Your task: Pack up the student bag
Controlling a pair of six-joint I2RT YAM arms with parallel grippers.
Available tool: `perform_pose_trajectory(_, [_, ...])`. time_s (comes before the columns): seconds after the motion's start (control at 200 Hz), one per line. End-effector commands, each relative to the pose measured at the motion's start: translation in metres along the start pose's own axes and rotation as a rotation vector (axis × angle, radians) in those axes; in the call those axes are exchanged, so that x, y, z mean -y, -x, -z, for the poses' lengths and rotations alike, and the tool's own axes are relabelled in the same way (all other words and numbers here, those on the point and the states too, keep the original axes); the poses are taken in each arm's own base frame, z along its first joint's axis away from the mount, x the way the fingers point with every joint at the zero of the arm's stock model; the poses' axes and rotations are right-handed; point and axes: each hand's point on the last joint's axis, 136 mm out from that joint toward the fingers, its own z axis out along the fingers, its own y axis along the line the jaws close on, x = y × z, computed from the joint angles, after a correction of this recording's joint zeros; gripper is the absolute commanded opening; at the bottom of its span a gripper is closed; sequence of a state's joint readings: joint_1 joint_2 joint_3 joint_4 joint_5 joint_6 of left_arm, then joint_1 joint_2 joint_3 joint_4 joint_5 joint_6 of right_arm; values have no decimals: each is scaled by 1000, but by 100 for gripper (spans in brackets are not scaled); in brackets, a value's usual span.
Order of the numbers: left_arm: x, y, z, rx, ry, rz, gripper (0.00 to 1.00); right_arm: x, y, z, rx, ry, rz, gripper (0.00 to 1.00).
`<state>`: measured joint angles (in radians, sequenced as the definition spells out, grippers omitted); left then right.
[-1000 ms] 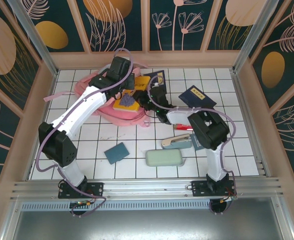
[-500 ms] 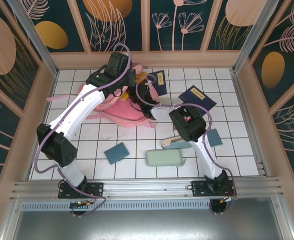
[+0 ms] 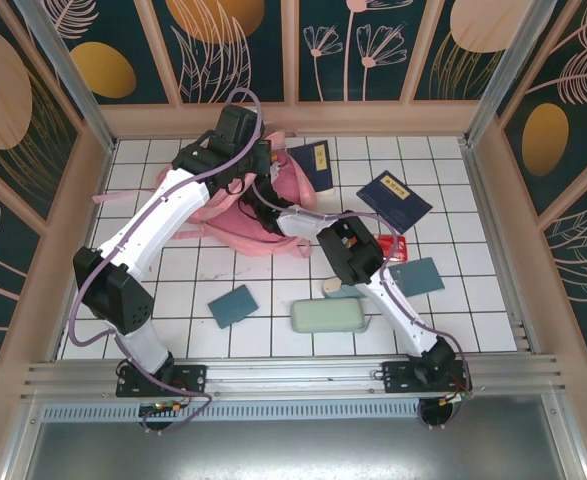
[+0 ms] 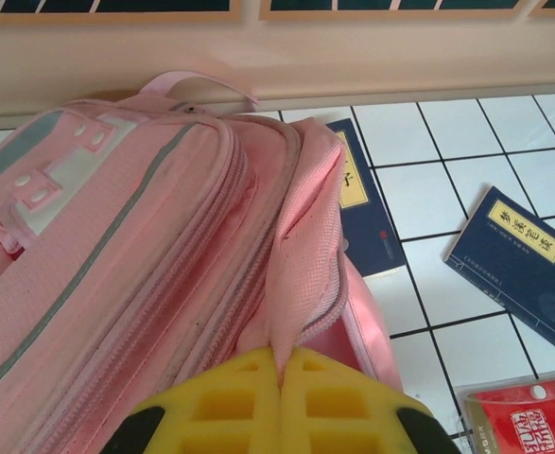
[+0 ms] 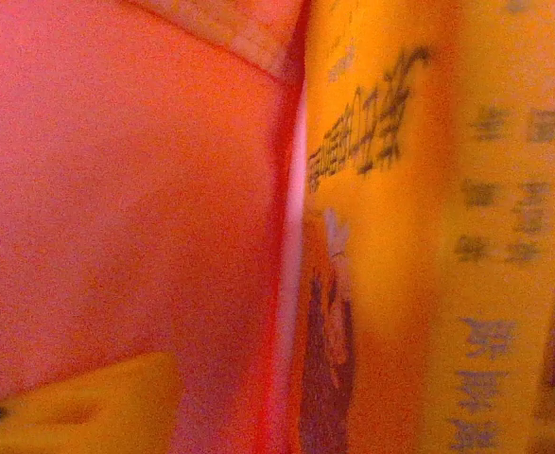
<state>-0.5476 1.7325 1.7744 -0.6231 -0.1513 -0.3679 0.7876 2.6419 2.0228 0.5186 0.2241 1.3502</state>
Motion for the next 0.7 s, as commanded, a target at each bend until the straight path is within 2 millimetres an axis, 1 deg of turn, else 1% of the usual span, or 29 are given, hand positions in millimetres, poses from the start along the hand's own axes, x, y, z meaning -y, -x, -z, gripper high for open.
perform_pose_trajectory(0.0, [1,34,20,137,-6,2,0,-60,5,25,5,69,75,85])
perform_pose_trajectory(0.055, [0,34,18,134,-3,3,0,-66,8,35,3,68,104,86])
perform_pose_trajectory(0.065, [-1,34,18,134,-1,3,0,-64,8,36,1,63,108,86])
perform_pose_trajectory(0.095, [-3,34,18,133,5,3,0,-68,11,42,1,62,124,86])
perform_pose_trajectory(0.105, [-3,34,18,134,7,3,0,-66,10,43,-2,54,129,86])
perform_pose_trajectory(0.115, [-5,33,18,133,12,3,0,-68,11,45,-3,55,133,86])
perform_pose_trajectory(0.14, [-7,34,18,136,25,3,0,-67,13,49,-8,41,143,86])
perform_pose_trajectory(0.205, [-15,33,17,140,62,-1,0,-71,17,60,-19,36,163,86])
perform_pose_trajectory(0.29, [-23,31,18,143,95,-8,0,-64,22,78,-39,10,178,86])
perform_pose_trajectory(0.365, [-30,27,18,142,128,-11,0,-59,27,99,-31,-16,215,86])
perform_pose_trajectory(0.44, [-38,22,19,143,164,-19,0,-60,34,120,-25,-18,242,86])
perform_pose_trajectory(0.455, [-40,20,18,140,174,-23,0,-56,36,125,-26,-27,249,86])
perform_pose_trajectory(0.49, [-44,17,18,139,192,-26,0,-56,40,135,-21,-31,258,85])
perform_pose_trajectory(0.516, [-47,13,18,133,204,-30,0,-52,43,142,-19,-43,264,86])
perform_pose_trajectory(0.546, [-51,9,17,126,219,-32,0,-54,48,150,-15,-39,269,86])
perform_pose_trajectory(0.576, [-54,5,17,119,230,-34,0,-51,51,158,-19,-47,276,86])
perform_pose_trajectory(0.696, [-71,-7,20,119,308,-34,0,-39,70,182,-26,-91,298,86])
